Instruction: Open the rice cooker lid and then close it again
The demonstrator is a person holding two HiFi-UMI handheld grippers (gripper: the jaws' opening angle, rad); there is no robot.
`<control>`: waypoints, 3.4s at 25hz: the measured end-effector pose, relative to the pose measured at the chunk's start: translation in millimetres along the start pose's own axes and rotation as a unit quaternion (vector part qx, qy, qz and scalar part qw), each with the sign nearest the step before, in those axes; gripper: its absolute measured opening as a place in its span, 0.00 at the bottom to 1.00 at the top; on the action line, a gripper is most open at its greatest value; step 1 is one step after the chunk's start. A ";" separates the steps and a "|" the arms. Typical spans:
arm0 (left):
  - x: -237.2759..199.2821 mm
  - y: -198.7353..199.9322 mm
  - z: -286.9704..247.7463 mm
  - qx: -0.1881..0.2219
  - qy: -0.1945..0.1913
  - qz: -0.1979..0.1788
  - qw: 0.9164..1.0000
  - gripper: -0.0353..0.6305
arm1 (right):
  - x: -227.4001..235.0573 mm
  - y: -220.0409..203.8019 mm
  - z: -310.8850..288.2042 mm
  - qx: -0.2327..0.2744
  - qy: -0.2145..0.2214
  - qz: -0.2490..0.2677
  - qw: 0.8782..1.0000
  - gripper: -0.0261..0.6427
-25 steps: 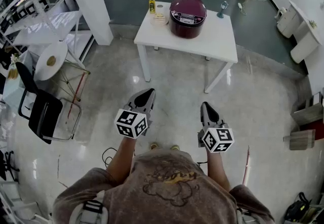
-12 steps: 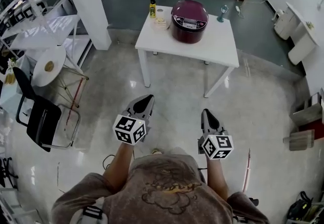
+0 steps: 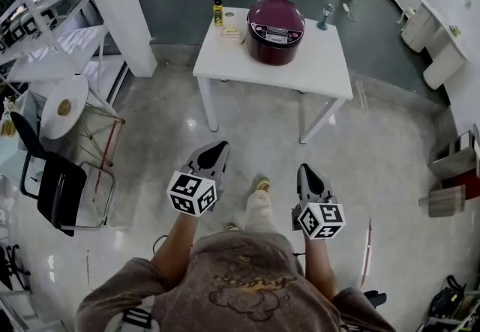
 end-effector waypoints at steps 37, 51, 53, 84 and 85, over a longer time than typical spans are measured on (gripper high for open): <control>-77.1 139.7 -247.4 0.018 0.031 0.042 0.998 0.09 | 176.3 155.7 -212.7 0.006 0.057 -0.007 0.998 0.04; -101.7 167.2 -310.9 0.017 0.037 0.046 0.998 0.09 | 215.7 186.6 -275.8 -0.017 0.078 0.007 0.997 0.04; -109.2 172.5 -320.7 0.017 0.036 0.043 0.998 0.09 | 219.9 193.6 -286.0 -0.014 0.077 0.010 0.997 0.04; -218.4 270.2 -458.6 -0.003 -0.035 0.031 0.999 0.09 | 251.1 310.4 -443.5 -0.002 0.030 0.022 0.999 0.04; -219.1 270.0 -459.5 -0.005 -0.038 0.033 0.999 0.09 | 251.8 311.0 -446.4 -0.002 0.030 0.023 0.999 0.04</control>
Point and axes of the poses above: the fingertips, and each gripper's own axes: z backward along the fingers, x to its right, y out of its top, the point moved 9 cm from there along z, backward along the fingers, and after that the axes turned 14 degrees about -x, right-handed, at the moved point
